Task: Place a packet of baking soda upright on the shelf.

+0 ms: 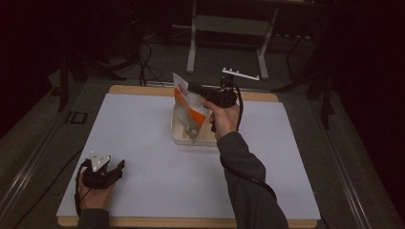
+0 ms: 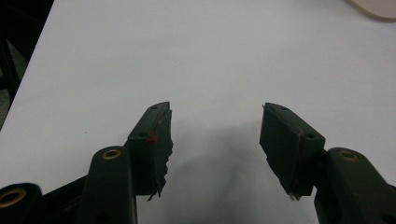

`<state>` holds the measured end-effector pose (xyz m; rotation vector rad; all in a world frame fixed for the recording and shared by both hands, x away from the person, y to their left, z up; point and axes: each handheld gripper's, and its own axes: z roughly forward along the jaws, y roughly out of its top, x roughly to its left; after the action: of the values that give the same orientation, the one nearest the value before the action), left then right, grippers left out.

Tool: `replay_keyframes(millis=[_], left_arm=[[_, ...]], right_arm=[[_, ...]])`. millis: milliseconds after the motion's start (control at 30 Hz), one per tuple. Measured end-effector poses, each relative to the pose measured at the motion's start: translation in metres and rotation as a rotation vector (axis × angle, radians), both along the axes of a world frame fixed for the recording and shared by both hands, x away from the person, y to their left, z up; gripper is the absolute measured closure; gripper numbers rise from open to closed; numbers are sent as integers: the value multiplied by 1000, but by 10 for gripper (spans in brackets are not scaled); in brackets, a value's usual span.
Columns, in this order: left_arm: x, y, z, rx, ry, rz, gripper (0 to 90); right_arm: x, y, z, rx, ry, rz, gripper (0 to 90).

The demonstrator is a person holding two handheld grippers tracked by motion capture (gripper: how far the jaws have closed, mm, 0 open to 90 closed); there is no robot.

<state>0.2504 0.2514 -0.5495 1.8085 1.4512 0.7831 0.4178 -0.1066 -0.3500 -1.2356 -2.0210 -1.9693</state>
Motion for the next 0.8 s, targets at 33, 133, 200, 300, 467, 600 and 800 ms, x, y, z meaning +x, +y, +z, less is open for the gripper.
replay_keyframes(millis=[33, 133, 200, 300, 467, 600, 800], left_arm=[[0, 0, 0, 0, -1, 0, 433], [0, 1, 0, -6, -4, 1, 432], [-1, 1, 0, -9, -5, 1, 432], [-1, 1, 0, -11, -2, 0, 432], [-1, 2, 0, -16, -4, 3, 432], [-1, 3, 0, -26, -5, 9, 431], [-2, 4, 0, -35, -6, 12, 429]], right_arm=[[1, 2, -1, 3, 3, 0, 900], [4, 8, -2, 15, 16, -1, 900], [5, 11, -2, 26, 22, -3, 900], [7, 17, -3, 5, 20, -1, 900], [10, 25, -3, 9, 20, 1, 900], [14, 32, -2, 10, 24, 5, 900], [19, 38, -3, 25, 28, 3, 900]])
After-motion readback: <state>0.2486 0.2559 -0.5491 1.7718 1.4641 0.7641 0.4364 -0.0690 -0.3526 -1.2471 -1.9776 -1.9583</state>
